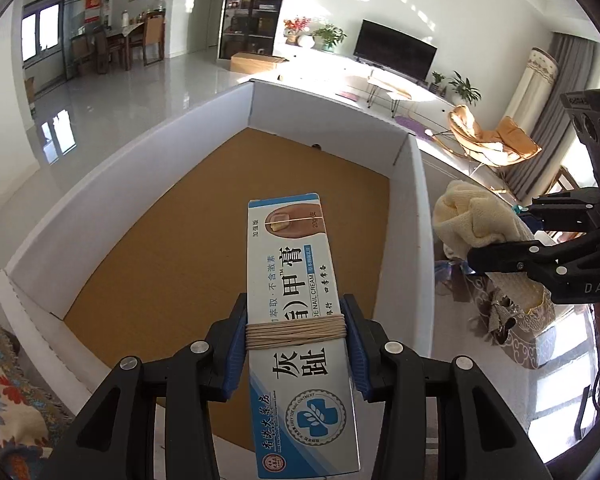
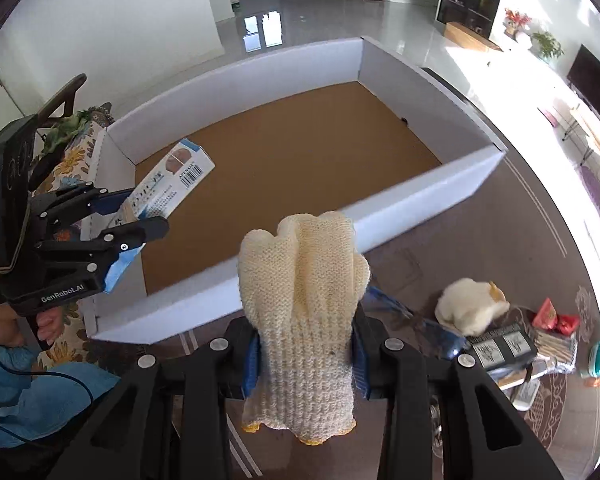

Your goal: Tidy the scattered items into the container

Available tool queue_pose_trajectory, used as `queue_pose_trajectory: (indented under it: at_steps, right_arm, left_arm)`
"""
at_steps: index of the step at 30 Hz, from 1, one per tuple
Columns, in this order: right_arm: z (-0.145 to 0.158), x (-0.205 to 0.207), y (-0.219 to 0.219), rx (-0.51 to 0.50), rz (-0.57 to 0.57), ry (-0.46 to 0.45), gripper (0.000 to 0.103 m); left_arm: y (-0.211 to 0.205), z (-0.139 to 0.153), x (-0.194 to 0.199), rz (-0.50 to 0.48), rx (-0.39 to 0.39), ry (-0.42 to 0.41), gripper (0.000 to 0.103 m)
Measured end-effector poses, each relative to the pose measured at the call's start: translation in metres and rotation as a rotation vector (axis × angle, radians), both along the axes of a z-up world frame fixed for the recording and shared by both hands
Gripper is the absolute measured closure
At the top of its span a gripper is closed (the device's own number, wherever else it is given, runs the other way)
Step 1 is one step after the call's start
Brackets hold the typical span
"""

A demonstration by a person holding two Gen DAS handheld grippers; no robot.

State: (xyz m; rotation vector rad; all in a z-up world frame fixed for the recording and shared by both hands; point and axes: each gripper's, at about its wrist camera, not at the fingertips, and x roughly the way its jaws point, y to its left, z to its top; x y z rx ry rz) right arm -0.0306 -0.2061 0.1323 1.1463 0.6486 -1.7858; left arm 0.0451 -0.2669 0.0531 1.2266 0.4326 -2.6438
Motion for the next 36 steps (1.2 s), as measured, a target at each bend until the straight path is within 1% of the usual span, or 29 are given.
queue_pose_trajectory:
  at_steps: [2,4,6,8,9,10,11,12,14,15,18,20,23,25,26,28,31,33,35,36]
  right_arm:
    - [-0.002,0.006,-0.043,-0.031,0.062,0.04,0.066]
    - [-0.011,0.01,-0.075,-0.049,0.106,0.055,0.066]
    - [-0.026,0.012,-0.096,-0.031,0.123,0.067,0.066]
    - [-0.041,0.011,-0.107,0.007,0.124,0.077,0.065]
    - [-0.048,0.009,-0.11,0.025,0.116,0.087,0.06]
    - [-0.055,0.005,-0.112,0.044,0.108,0.093,0.047]
    - [-0.061,0.002,-0.113,0.058,0.101,0.096,0.04]
    - [-0.065,0.0,-0.111,0.063,0.096,0.1,0.029]
    - [-0.072,-0.002,-0.107,0.072,0.099,0.111,0.028]
    - [-0.076,-0.002,-0.104,0.088,0.105,0.117,0.028]
    - [-0.09,-0.002,-0.092,0.144,0.133,0.149,0.027]
    - [-0.094,0.008,-0.085,0.153,0.197,0.222,0.027]
    - [-0.092,0.01,-0.079,0.138,0.194,0.231,0.024]
    - [-0.092,0.011,-0.077,0.143,0.196,0.225,0.024]
    - [-0.092,0.011,-0.076,0.147,0.197,0.222,0.024]
    - [-0.093,0.011,-0.075,0.156,0.206,0.218,0.023]
    - [-0.092,0.011,-0.072,0.137,0.217,0.227,0.024]
    - [-0.085,0.012,-0.068,0.118,0.208,0.272,0.024]
    - [-0.062,0.013,-0.062,0.053,0.227,0.355,0.024]
    - [-0.046,0.012,-0.057,0.022,0.225,0.403,0.024]
  left_arm:
    - [-0.017,-0.008,0.001,0.045,0.009,-0.015,0.059]
    - [-0.027,-0.016,-0.001,0.072,0.014,-0.034,0.059]
    - [-0.033,-0.023,-0.002,0.087,0.018,-0.056,0.059]
    - [-0.036,-0.03,-0.003,0.105,0.014,-0.077,0.058]
    - [-0.037,-0.033,-0.004,0.124,0.012,-0.092,0.058]
    - [-0.041,-0.036,-0.006,0.145,0.018,-0.103,0.056]
    - [-0.04,-0.036,-0.006,0.153,0.015,-0.101,0.055]
    - [-0.038,-0.037,-0.006,0.151,0.02,-0.093,0.051]
    - [-0.034,-0.036,-0.009,0.136,0.032,-0.08,0.035]
    - [-0.032,-0.036,-0.011,0.138,0.025,-0.079,0.03]
    - [-0.023,-0.033,-0.015,0.136,-0.02,-0.076,0.028]
    - [-0.019,-0.032,-0.014,0.13,-0.048,-0.082,0.028]
    - [-0.015,-0.035,-0.016,0.127,-0.062,-0.122,0.028]
    - [-0.01,-0.037,-0.016,0.124,-0.098,-0.146,0.028]
    - [-0.009,-0.037,-0.016,0.123,-0.105,-0.148,0.028]
    - [-0.006,-0.036,-0.014,0.118,-0.091,-0.134,0.028]
    - [-0.002,-0.036,-0.014,0.106,-0.081,-0.122,0.028]
    - [-0.001,-0.035,-0.011,0.105,-0.052,-0.091,0.028]
    - [-0.002,-0.026,-0.002,0.122,-0.033,-0.024,0.028]
    - [-0.001,-0.018,0.003,0.134,-0.041,0.018,0.028]
